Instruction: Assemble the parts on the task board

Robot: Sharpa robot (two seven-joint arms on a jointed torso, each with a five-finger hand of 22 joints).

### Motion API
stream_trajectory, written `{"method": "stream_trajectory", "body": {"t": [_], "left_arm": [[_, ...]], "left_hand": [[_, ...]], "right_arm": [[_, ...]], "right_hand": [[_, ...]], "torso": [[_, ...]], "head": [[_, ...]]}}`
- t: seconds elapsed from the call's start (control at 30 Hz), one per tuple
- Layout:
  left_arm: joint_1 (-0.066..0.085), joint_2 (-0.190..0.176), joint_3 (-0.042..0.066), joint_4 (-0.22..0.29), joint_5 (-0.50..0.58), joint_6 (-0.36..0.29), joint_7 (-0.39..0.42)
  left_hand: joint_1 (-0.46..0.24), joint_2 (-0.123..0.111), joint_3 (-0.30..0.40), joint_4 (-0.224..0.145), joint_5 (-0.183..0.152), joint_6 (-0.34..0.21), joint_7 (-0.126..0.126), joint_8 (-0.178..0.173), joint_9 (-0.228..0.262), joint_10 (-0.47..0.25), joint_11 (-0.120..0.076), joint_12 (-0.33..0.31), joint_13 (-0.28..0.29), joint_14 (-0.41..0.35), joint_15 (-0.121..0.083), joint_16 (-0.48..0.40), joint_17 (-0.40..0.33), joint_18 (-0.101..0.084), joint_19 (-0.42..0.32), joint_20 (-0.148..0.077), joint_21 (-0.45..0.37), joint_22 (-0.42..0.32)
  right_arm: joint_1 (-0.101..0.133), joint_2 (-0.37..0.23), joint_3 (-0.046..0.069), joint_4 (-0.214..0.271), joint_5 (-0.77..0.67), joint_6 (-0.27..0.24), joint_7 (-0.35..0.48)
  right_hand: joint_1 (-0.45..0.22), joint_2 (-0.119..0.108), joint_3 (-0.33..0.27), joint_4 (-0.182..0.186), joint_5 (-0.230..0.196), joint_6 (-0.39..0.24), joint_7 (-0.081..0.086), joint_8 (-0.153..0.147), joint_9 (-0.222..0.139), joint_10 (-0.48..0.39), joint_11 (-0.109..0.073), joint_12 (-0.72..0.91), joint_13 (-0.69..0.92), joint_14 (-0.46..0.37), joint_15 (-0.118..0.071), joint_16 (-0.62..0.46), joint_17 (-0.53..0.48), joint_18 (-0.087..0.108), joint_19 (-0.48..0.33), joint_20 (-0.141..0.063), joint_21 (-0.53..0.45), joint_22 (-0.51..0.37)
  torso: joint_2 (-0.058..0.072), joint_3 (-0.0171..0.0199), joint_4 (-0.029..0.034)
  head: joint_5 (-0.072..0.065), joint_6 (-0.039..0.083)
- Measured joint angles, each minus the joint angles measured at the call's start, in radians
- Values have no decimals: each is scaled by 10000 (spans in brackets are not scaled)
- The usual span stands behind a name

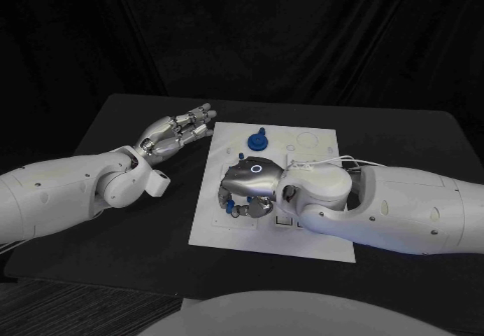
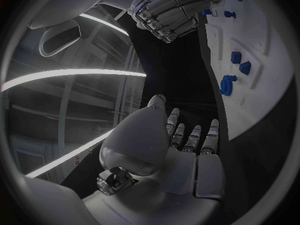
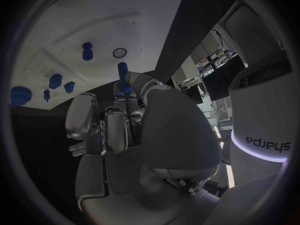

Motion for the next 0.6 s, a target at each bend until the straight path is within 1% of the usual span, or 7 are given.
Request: {"method": "stream_trajectory", "body": {"t": [0.03, 0.3, 0.47, 0.5, 0.53, 0.6], "left_arm": [[0, 0, 0, 0, 0, 0, 0], [0, 7, 0, -1, 0, 3, 0], [0, 8, 0, -3, 0, 6, 0], [0, 8, 0, -4, 0, 7, 0], [0, 8, 0, -4, 0, 8, 0], [0, 7, 0, -6, 0, 9, 0]], "left_hand": [[0, 0, 0, 0, 0, 0, 0, 0, 0, 0, 0, 0, 0, 0, 0, 0, 0, 1, 0, 0, 0, 0], [0, 0, 0, 0, 0, 0, 0, 0, 0, 0, 0, 0, 0, 0, 0, 0, 0, 1, 0, 0, 0, -1], [0, 0, 0, 0, 1, 0, 0, 0, 0, 0, 0, 2, 0, 0, 0, 0, 0, 1, 0, 0, 0, -1], [0, 0, 0, 0, 2, 0, 0, 0, 0, 0, 0, 83, 0, 0, 0, 0, 0, 0, 0, 0, 0, -1], [0, 0, 0, 0, 76, 0, 0, 0, 0, 0, 1, 113, 0, 0, 0, 0, 0, 0, 0, 0, 0, -1], [0, 0, 0, 0, 78, 0, 0, 0, 0, 0, 0, 112, 0, 0, 0, 0, 0, 0, 0, 0, 0, -1]], "right_arm": [[-8, 6, 0, -14, -9, 16, 1], [-78, 51, 1, -103, -77, 186, 6], [-103, 38, 5, -122, -130, 278, 11], [-103, 29, 9, -122, -138, 286, 12], [-103, 15, 12, -122, -147, 295, 14], [-103, -7, 14, -122, -159, 305, 15]], "right_hand": [[0, 0, 65, -66, 0, 0, 0, 0, 26, 0, 0, -1, 0, 0, 0, 0, 0, 0, 0, 0, 0, 0], [-1, 0, 65, -66, 1, 0, 0, 0, 34, 0, 0, -1, 0, 0, 0, 0, 0, -1, 0, 0, 0, 0], [-1, 0, 65, -66, 3, 0, 0, 0, 45, 0, 0, -1, 0, 0, 0, 0, 0, -1, 0, 0, 0, 0], [-1, 0, 65, -66, 3, 0, 0, -1, 46, 0, 0, -1, 0, 0, 0, 0, 0, 0, 0, 0, 0, 0], [-1, 0, 66, -67, 58, 0, 0, -1, 46, 0, 0, -1, 0, 0, 0, 0, 0, 0, 0, 1, 0, 0], [-1, 0, 66, -67, 116, 0, 0, -1, 48, 0, 0, -1, 0, 0, 0, 0, 0, -1, 0, 0, 0, 0]], "torso": [[2, 0, -5], [9, 0, -12], [10, 0, -12], [10, 0, -12], [9, 0, -12], [9, 0, -12]], "head": [[-1, 0], [-13, 0], [27, 0], [28, 0], [29, 0], [29, 0]]}}
